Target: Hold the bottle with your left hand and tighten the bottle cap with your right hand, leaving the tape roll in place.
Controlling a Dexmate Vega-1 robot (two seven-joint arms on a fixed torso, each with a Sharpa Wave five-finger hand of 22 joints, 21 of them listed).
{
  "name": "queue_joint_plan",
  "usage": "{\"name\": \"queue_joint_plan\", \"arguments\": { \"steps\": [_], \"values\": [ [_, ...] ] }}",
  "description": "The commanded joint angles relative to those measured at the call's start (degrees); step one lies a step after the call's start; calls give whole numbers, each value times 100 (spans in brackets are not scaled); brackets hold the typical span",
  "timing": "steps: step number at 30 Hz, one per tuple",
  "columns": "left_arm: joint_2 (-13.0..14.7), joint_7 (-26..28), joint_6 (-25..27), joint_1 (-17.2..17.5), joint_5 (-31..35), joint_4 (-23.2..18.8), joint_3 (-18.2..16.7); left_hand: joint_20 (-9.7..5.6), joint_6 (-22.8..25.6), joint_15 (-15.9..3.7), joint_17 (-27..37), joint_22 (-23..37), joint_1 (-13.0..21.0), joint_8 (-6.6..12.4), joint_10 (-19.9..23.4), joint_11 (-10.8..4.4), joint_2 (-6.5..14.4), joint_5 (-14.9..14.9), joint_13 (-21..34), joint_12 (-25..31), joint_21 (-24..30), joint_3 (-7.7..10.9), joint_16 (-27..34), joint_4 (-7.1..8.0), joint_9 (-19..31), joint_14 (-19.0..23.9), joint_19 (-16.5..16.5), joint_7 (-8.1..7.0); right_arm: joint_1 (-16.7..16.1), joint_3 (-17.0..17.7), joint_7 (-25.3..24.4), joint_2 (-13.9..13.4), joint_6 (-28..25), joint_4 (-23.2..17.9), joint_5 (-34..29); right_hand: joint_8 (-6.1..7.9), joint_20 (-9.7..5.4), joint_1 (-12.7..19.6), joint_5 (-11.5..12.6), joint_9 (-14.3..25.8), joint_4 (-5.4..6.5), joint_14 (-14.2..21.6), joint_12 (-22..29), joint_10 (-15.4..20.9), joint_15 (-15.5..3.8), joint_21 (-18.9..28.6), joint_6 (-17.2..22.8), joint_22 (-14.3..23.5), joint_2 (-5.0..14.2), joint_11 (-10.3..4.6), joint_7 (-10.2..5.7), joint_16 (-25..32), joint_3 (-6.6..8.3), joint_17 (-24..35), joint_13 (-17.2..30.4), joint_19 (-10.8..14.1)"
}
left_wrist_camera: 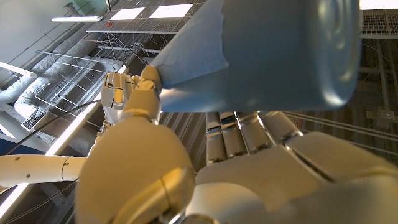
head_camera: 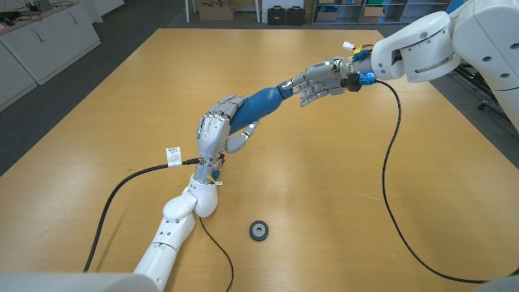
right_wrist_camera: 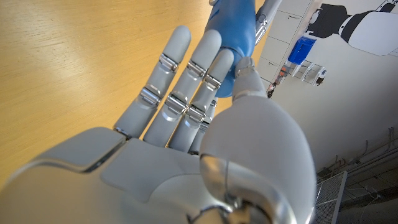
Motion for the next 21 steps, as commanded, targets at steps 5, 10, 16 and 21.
{"name": "queue_joint_plan", "arguments": {
  "steps": [5, 10, 16, 21],
  "values": [
    [1019, -804, 463, -55, -2224, -462, 806, -825, 1217, -828, 5, 12, 972, 263, 970, -950, 909, 20, 41, 33, 20, 506, -3, 596, 34, 99, 29, -1170, -457, 98, 65, -721, 672, -855, -930, -709, -206, -1456, -6, 453, 485, -916, -413, -1721, 149, 103, -1049, -50, 49, 126, 216, -238, -204, 293, 398, -99],
    [1393, -1535, 496, -41, -3339, -727, 977, -823, 1175, -824, -3, 12, 952, 247, 949, -917, 893, 20, 45, 17, 12, 473, -27, 610, 35, 76, 11, -1154, -487, 23, 8, -886, 650, -1133, -1345, -891, -213, -1931, -24, 528, 585, -1655, -640, -2547, 348, 92, -1582, -43, -144, 465, 337, -330, -426, 550, 557, -184],
    [1754, -2553, 263, -66, -5026, -871, 1075, -823, 1112, -819, -11, 10, 932, 221, 910, -885, 894, 22, 49, -6, 4, 448, -51, 626, 36, 50, -5, -1137, -677, 53, -48, -1059, 735, -1410, -1801, -951, 108, -2241, -17, 588, 598, -2615, -893, -3364, 844, -111, -1966, -34, -321, 868, 387, -539, -586, 759, 655, -787],
    [2117, -3852, 141, -197, -6777, -891, 1204, -821, 1094, -819, -16, 9, 921, 214, 896, -863, 895, 24, 56, -15, -1, 431, -67, 633, 37, 30, -15, -1120, -1384, 290, 279, -1564, 1866, -1536, -2558, -962, 1021, -2057, 109, 617, 389, -4122, -1189, -4320, 1482, -616, -2278, -42, -296, 999, 464, -1092, -514, 804, 628, -2161]
  ]
}}
